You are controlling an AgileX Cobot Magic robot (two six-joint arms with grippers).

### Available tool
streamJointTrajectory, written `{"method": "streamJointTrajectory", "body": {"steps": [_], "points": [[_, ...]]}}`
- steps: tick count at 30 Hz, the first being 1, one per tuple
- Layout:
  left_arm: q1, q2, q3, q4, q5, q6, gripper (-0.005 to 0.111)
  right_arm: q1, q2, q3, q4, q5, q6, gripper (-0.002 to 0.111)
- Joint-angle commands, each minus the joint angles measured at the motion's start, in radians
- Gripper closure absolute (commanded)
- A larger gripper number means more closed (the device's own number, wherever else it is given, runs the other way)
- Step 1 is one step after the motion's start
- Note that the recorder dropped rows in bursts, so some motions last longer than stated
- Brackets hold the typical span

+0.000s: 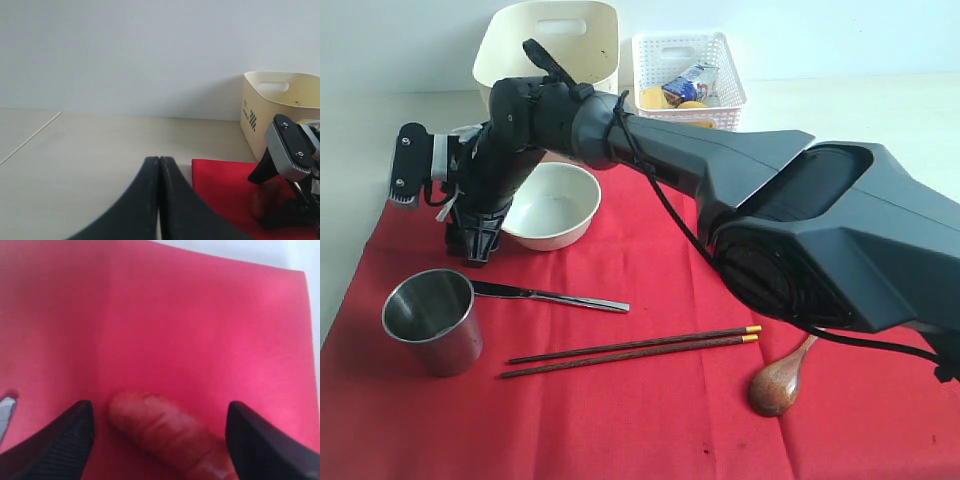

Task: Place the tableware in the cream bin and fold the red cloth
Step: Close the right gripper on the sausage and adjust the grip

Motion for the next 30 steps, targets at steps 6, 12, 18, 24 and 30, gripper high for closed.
{"method": "streamJointTrajectory", "body": {"steps": [6,12,18,24,30], "points": [[0.001,-0.005,0.002,0.006,-0.002,0.004,0.106,-0.002,0.015,-0.010,-0.050,-0.034,-0.009,0.062],[0.001,-0.005,0.002,0.006,-0.002,0.004,0.106,-0.002,0.015,-0.010,-0.061,-0.061,-0.013,0.094],[0.001,-0.005,0.002,0.006,-0.002,0.004,0.106,-0.002,-0.008,-0.010,-0.057,-0.074,-0.035,0.108],[0.001,-0.005,0.002,0.006,-0.002,0.004,0.106,-0.002,-0.054,-0.010,-0.033,-0.093,-0.005,0.108],[0.001,-0.005,0.002,0.006,-0.002,0.004,0.106,-0.002,-0.077,-0.010,0.022,-0.088,0.002,0.108]]}}
